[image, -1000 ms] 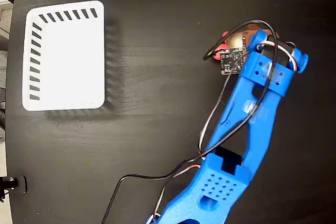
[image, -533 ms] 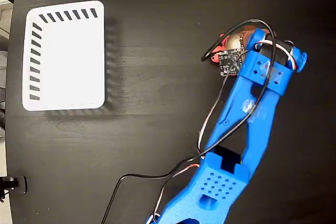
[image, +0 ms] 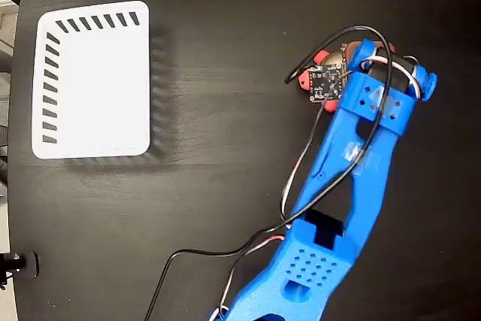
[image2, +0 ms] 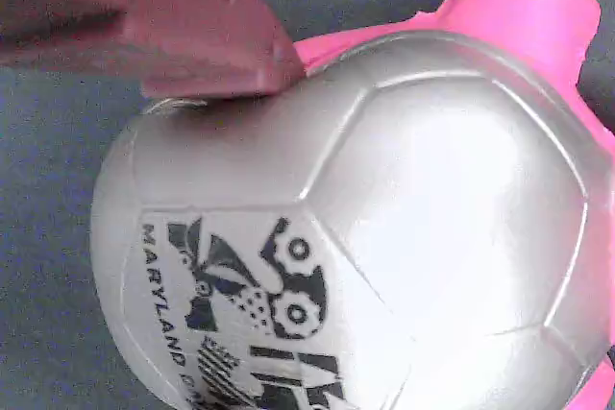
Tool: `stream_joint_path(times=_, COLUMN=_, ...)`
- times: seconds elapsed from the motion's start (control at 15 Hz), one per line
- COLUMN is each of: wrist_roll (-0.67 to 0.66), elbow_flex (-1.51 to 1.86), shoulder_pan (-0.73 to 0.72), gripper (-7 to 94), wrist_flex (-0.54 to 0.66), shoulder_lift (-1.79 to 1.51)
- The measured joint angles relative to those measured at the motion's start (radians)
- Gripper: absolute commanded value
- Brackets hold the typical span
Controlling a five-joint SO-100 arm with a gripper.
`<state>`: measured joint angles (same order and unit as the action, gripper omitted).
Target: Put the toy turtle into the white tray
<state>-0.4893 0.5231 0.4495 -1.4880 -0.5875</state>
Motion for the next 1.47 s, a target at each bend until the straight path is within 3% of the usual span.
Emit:
stream_joint_path(times=0.27, wrist_roll=0.135, elbow_flex=0.163, shoulder_pan=0.000, gripper=-3, wrist_flex=-0.015, shoulder_lift=-0.160)
stream_joint_path(times=0.53, wrist_roll=0.293, elbow_flex=0.267, shoulder_pan=-0.078, gripper=-3, wrist_flex=-0.115, shoulder_lift=-0.485)
stream_joint_path(times=0.93, wrist_roll=0.492, elbow_flex=0.446, shoulder_pan=-0.434, gripper=-2, wrist_flex=-0.183, shoulder_lift=-0.850)
stream_joint_path(times=1.2, wrist_roll=0.551, elbow_flex=0.374, shoulder_pan=-0.686, gripper=-2, wrist_flex=-0.183, shoulder_lift=-0.833)
stream_joint_path(times=1.47, wrist_roll=0.538, elbow_flex=0.147, shoulder_pan=-0.859, gripper=-2, wrist_flex=-0.167, shoulder_lift=-0.600)
